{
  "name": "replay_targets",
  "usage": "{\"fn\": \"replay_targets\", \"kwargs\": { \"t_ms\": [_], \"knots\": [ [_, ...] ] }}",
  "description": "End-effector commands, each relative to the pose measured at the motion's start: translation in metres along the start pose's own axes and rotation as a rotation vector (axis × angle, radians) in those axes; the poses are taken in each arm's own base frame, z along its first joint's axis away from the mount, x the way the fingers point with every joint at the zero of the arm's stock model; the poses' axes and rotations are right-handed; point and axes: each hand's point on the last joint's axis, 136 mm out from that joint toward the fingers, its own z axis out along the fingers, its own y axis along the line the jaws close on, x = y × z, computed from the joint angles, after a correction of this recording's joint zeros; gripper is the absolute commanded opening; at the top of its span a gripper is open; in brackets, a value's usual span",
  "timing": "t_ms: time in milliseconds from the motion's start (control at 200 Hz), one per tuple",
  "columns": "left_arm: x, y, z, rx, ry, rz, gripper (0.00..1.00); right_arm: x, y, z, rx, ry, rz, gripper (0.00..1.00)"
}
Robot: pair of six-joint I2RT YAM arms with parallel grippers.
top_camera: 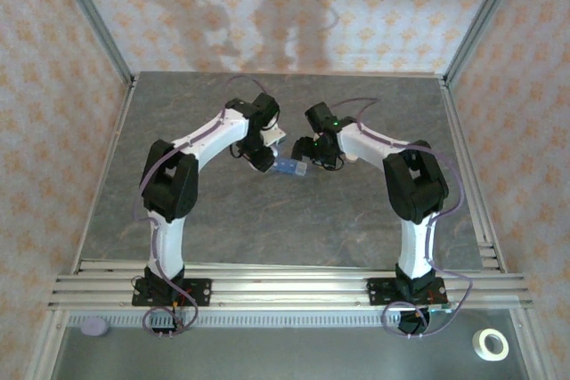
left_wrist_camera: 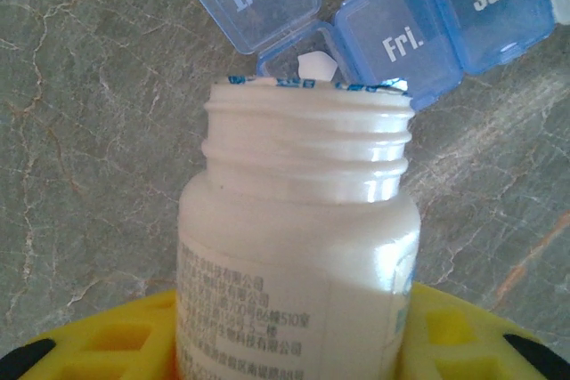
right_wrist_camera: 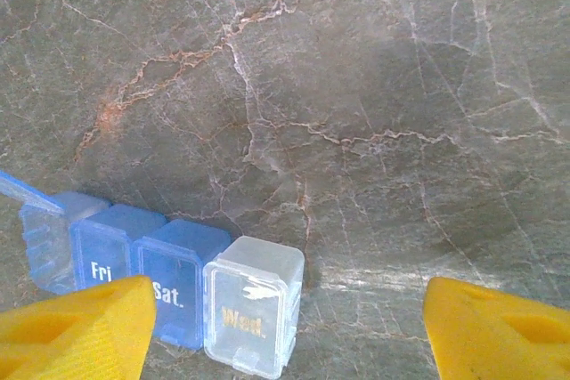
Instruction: Sort the pills into containers
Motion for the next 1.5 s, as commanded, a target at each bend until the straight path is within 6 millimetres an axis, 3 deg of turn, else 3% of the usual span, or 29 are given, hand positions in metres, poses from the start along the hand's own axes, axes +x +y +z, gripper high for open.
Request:
{"fn": "replay_targets", "kwargs": {
  "t_ms": [0,95,115,330,586,696,956,1241,1376,1497],
  "knots": [
    [-0.01,-0.004,-0.018,0.034,-0.107,-0.027,0.0,-0.015,0.002,-0.027,0.008,-0.066,-0.007,0.8],
    [-0.013,-0.004,-0.018,0.048,-0.15,-0.046,0.0,-0.018,-0.001,-0.033,0.012,-0.083,0.003,0.8],
    [-0.016,-0.005,-0.03,0.046,-0.189,-0.046,0.0,-0.019,-0.001,-0.035,0.012,-0.087,0.005,0.8],
    [-0.025,-0.009,-0.047,0.083,-0.331,-0.074,0.0,-0.028,-0.009,-0.052,0.02,-0.134,0.023,0.8],
    [-0.043,-0.014,-0.075,0.12,-0.534,-0.1,0.0,-0.044,-0.035,-0.077,0.055,-0.206,0.077,0.79],
    [-0.056,-0.019,-0.095,0.14,-0.673,-0.076,0.0,-0.053,-0.051,-0.093,0.09,-0.247,0.104,0.79],
    [-0.086,-0.023,-0.163,0.149,-1.086,-0.033,0.0,-0.069,-0.091,-0.117,0.172,-0.302,0.172,0.79],
    [-0.088,-0.032,-0.25,0.12,-1.52,0.008,0.0,-0.07,-0.128,-0.098,0.337,-0.215,0.153,0.8],
    [-0.086,-0.037,-0.268,0.096,-1.562,0.024,0.0,-0.067,-0.133,-0.08,0.361,-0.163,0.138,0.8],
    [-0.083,-0.042,-0.271,0.071,-1.565,0.038,0.0,-0.067,-0.133,-0.065,0.363,-0.121,0.123,0.79]
  ]
}}
